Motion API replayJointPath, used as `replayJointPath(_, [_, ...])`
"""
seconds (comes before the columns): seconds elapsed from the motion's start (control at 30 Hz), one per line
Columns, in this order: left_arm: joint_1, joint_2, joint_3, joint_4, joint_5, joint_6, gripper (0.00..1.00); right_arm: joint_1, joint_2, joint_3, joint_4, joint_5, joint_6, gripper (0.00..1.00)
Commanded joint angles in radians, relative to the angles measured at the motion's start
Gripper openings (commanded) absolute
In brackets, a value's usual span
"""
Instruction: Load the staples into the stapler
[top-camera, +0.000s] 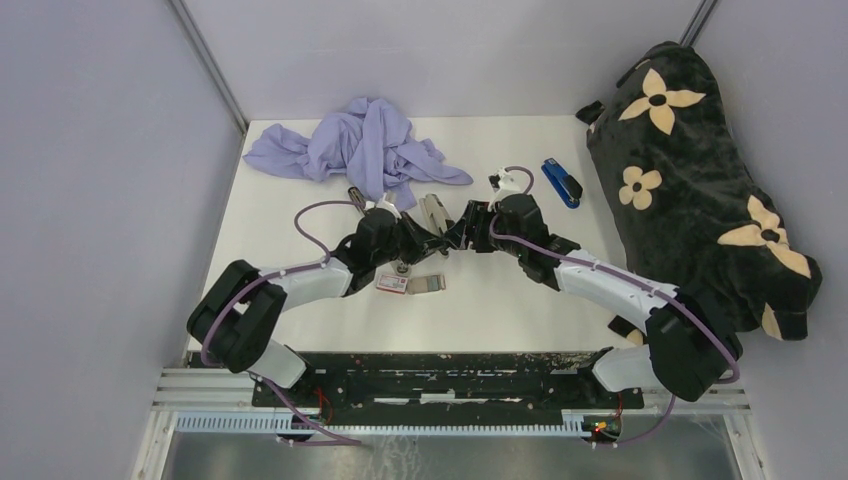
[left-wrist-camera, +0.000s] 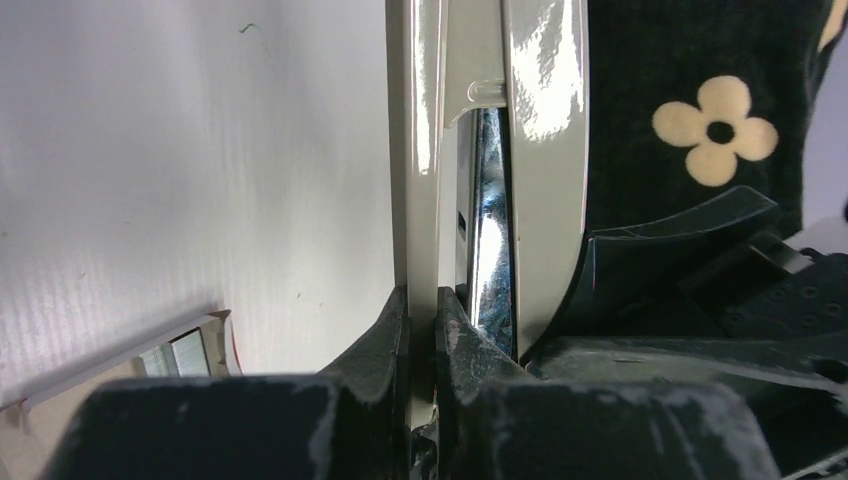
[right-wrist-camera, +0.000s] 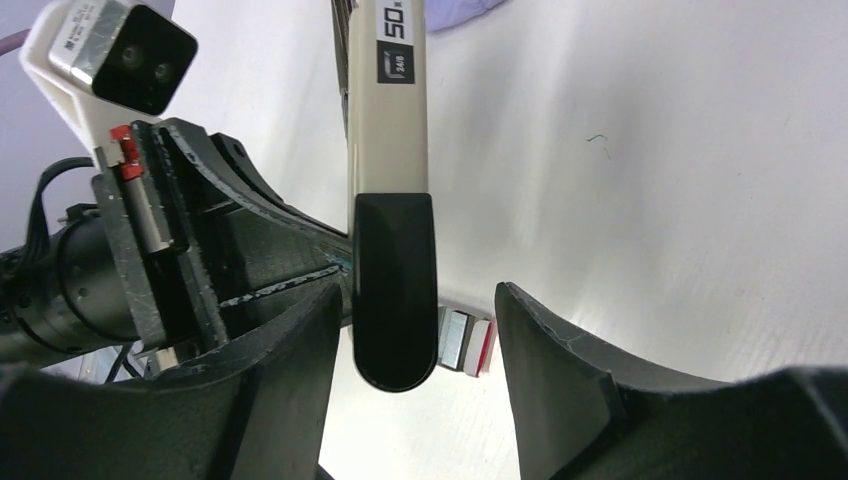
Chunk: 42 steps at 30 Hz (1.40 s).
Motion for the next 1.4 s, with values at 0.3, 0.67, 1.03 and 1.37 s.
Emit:
replayJointPath(0.3, [0.007,-0.061,-0.024,0.241,0.019,-0.079,0.03,0.005,0.023,-0.009,0.131,-0.063,0.024,0.48])
replayJointPath(0.67, [0.051,-0.086,-0.105,0.211,0.02,-0.055,0.03,-0.035,-0.073,0.062,0.007,-0.06,-0.044,0.01])
replayJointPath(1.03, [0.089,-0.161,-0.168,0.137,0.029,0.074,0.03,-0.129,-0.134,0.227,-0.134,-0.086,-0.121,0.01])
replayJointPath(1.37, [0.062,-0.17,-0.174,0.204,0.13,0.216,0.03,-0.199,-0.011,0.53,-0.282,-0.067,-0.154,0.01])
